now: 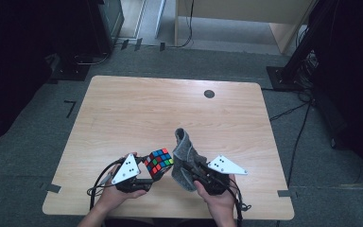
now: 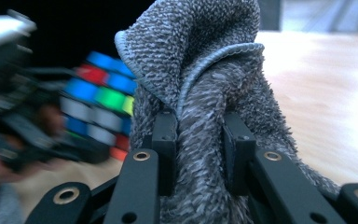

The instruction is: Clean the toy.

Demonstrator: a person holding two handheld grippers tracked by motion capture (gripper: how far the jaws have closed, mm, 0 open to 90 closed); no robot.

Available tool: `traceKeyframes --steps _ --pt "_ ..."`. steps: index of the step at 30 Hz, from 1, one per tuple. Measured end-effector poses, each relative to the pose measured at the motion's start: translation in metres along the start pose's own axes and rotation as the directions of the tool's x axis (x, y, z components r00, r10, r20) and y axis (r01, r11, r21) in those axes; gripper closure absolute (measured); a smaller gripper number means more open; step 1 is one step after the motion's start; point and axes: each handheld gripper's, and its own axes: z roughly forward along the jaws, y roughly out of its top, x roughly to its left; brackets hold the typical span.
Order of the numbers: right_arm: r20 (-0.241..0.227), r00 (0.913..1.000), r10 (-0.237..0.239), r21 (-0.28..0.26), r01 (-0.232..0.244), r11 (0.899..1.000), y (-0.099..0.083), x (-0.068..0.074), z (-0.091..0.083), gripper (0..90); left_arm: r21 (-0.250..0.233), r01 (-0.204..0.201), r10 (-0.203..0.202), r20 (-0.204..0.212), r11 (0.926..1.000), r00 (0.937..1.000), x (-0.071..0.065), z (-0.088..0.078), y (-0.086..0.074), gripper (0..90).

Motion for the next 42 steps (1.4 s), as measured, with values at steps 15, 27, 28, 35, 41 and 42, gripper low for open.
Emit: traceKeyframes --steps 15,27,28,35,41,42 --pt "-0.145 0.9891 0.029 -0.031 -0.033 0.999 -0.002 0.013 0.005 71.7 -0.013 -0.064 0.065 0.056 0.9979 0.9963 -0.01 0.001 0.002 34.1" --pt "-0.049 0.9913 0.122 0.046 -0.12 0.992 -0.011 -0.009 0.01 71.7 -0.056 -0.05 0.053 0.062 0.9972 0.9966 -0.009 -0.004 0.005 34.1" --pt "-0.047 0.9909 0.126 0.046 -0.124 0.991 -0.011 -0.009 0.01 71.7 -0.053 -0.044 0.047 0.065 0.9976 0.9968 -0.009 -0.003 0.005 34.1" --pt "-0.093 0.988 0.124 0.036 -0.121 0.992 -0.004 0.004 0.008 71.7 -0.017 -0.054 0.054 0.046 0.9984 0.9975 -0.01 0.0 0.004 34.1" --pt "-0.13 0.9806 0.147 0.017 -0.146 0.989 0.0 0.003 0.004 71.6 -0.052 -0.052 0.056 0.07 0.9973 0.996 -0.011 -0.004 0.007 34.2" --pt "-0.129 0.9802 0.15 0.021 -0.148 0.989 -0.001 0.001 0.005 71.5 -0.048 -0.062 0.065 0.069 0.9969 0.9955 -0.012 -0.004 0.007 34.2"
